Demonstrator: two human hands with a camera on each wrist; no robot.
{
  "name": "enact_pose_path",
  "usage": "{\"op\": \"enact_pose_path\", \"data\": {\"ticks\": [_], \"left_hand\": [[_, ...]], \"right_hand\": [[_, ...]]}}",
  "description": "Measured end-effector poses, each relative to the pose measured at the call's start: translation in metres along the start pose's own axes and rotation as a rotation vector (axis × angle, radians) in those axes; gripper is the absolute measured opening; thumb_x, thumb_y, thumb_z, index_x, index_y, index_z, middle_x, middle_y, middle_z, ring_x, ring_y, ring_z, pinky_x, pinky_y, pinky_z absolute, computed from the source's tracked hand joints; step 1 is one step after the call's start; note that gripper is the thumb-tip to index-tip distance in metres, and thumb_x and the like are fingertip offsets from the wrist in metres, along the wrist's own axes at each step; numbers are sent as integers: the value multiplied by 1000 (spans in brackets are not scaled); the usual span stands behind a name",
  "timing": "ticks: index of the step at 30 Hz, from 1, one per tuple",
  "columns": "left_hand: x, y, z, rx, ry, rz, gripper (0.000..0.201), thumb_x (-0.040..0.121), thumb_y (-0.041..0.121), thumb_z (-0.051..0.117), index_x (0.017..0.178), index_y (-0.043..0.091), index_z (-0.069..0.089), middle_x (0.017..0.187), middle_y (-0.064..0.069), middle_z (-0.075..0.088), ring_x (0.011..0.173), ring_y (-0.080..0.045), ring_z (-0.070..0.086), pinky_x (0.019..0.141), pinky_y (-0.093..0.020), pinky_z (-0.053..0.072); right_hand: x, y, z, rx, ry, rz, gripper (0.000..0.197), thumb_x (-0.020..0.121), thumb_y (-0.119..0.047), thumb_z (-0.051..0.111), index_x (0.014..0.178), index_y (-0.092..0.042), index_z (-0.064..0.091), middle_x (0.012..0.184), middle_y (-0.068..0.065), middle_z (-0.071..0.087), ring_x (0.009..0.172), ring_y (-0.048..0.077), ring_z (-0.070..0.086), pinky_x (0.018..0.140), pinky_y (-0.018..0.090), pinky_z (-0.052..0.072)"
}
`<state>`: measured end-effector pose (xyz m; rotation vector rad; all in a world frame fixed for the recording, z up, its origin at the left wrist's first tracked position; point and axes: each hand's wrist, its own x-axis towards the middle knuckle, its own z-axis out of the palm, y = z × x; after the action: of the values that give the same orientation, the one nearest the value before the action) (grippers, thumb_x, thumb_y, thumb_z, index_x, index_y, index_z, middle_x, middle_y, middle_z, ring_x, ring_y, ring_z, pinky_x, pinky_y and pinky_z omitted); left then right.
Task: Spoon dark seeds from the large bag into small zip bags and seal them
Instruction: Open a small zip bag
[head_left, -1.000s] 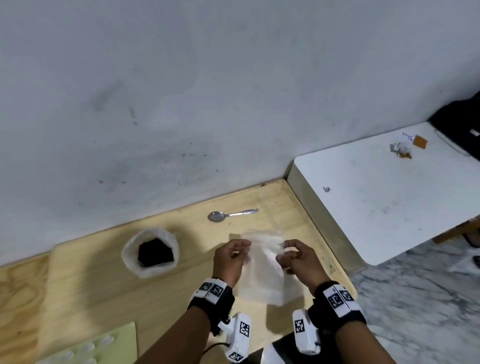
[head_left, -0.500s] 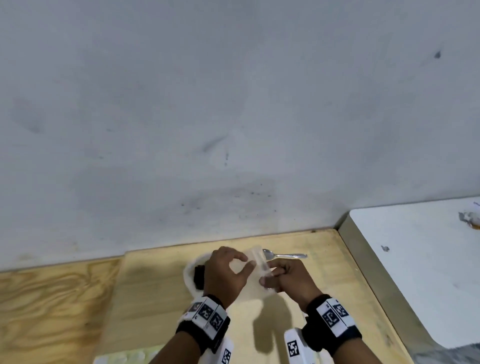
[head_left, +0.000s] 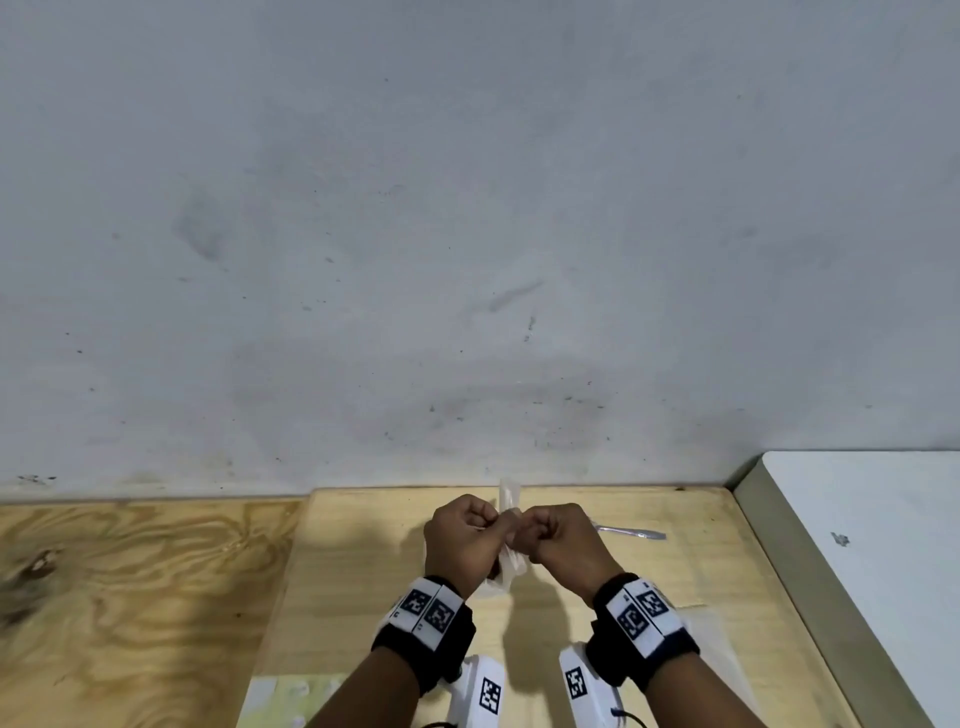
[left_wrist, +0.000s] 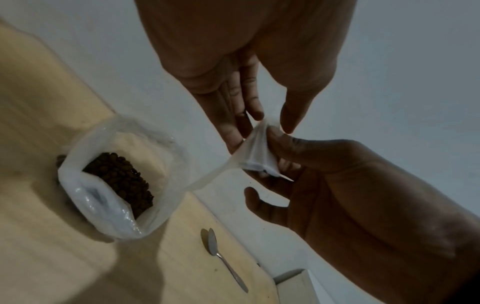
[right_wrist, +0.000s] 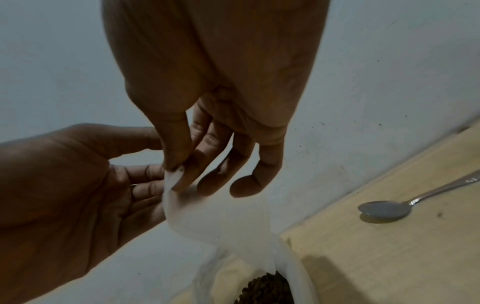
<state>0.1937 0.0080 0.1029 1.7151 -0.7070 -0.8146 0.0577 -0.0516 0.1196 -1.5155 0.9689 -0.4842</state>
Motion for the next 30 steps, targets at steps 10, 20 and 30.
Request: {"op": "enact_pose_path", "data": {"ticks": [10, 20, 30], "left_hand": [[-6, 3, -3, -147, -124, -145, 16, 87, 2, 61, 71, -1, 62, 72, -19, 67, 65, -25, 68, 70, -41, 62], [0, 17, -11, 357, -279, 117, 28, 81, 19, 55, 60, 0, 52, 56, -16, 59, 52, -26, 67, 55, -38, 55], [-5, 0, -8, 675, -295, 408, 98, 53, 68, 72, 135, 29, 36, 137, 13, 37, 127, -6, 38, 104, -35, 36]], "right_hand": [[2, 1, -7, -140, 15, -19, 17, 86, -7, 72, 70, -14, 73, 59, -11, 68, 58, 0, 60, 61, 14, 45], [9, 1, -6, -272, 207, -122, 26, 74, 2, 68, 57, -12, 54, 62, 5, 65, 51, 17, 65, 53, 30, 52], [9, 8, -13, -216, 217, -44, 28, 83, 12, 59, 72, -12, 69, 73, -1, 67, 44, 7, 58, 50, 19, 48]]}}
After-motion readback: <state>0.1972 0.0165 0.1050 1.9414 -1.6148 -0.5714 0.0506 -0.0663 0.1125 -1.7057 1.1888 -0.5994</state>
